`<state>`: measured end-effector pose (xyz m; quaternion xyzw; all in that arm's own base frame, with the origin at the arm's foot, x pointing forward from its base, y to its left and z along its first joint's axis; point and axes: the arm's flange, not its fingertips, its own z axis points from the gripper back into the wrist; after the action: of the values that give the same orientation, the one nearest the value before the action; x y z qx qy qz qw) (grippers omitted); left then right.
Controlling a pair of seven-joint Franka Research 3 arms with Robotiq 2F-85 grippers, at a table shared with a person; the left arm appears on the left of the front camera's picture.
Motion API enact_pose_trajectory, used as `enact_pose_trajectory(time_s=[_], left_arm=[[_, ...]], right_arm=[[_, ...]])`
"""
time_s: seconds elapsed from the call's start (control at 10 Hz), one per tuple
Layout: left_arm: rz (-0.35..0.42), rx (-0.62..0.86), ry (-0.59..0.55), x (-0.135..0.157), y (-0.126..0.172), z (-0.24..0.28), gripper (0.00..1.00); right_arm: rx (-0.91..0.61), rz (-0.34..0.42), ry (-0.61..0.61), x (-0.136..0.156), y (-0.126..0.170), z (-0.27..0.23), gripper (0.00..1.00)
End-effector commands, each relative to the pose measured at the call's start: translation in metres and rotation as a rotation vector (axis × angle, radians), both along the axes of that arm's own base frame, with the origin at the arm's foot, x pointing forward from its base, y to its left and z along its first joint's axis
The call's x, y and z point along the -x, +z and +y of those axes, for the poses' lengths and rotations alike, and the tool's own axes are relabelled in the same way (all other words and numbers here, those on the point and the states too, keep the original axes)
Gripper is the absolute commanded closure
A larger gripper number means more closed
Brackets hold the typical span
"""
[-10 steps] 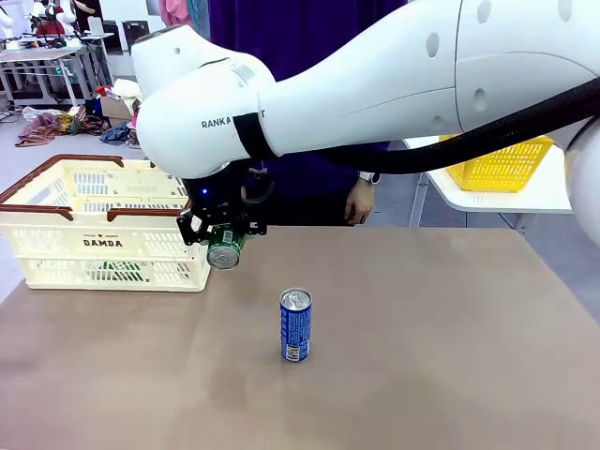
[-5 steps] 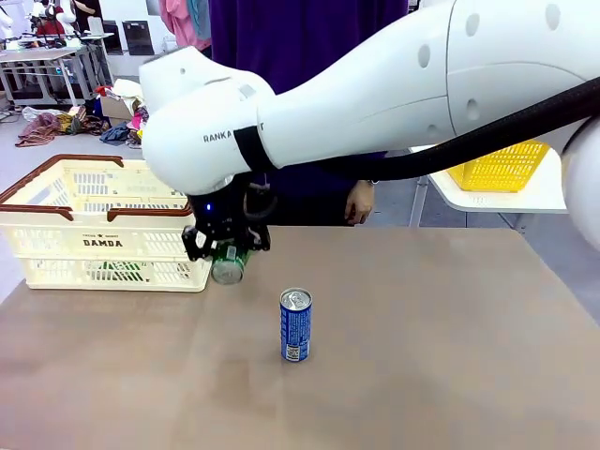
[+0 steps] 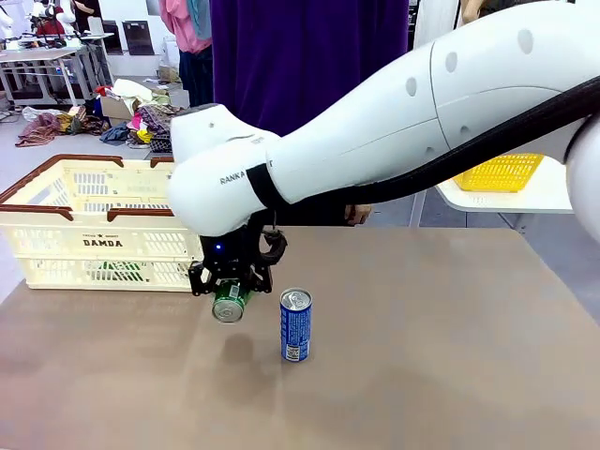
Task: Place the drinks into the Shopping basket.
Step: Pick up one drink and place it into the Shopping basket.
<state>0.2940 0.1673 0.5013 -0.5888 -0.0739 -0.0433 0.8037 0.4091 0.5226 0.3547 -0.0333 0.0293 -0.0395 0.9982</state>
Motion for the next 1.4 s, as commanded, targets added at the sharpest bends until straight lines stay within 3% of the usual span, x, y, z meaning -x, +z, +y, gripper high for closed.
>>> enact_pose_trajectory(time_s=[0.0,0.5,0.6,0.8,1.3], left_arm=[[-0.004,0.002,-0.002,0.003,0.000,0.000,0.00],[-0.004,0.002,-0.002,0.003,0.000,0.000,0.00],[-0.004,0.002,-0.002,0.003,0.000,0.000,0.00],[-0.004,0.002,-0.002,0.003,0.000,0.000,0.00],[-0.004,0.002,-0.002,0.003,0.000,0.000,0.00]], right_arm=[[-0.070,-0.015,-0.012,0.009,-0.010,-0.026,1.00],[-0.110,-0.082,0.009,-0.001,-0.030,-0.030,1.00],[-0.117,-0.084,0.003,-0.002,-0.031,-0.031,0.92],[-0.113,-0.088,0.002,-0.005,-0.034,-0.032,0.00],[-0.119,-0.105,0.023,-0.007,-0.035,-0.033,0.00]])
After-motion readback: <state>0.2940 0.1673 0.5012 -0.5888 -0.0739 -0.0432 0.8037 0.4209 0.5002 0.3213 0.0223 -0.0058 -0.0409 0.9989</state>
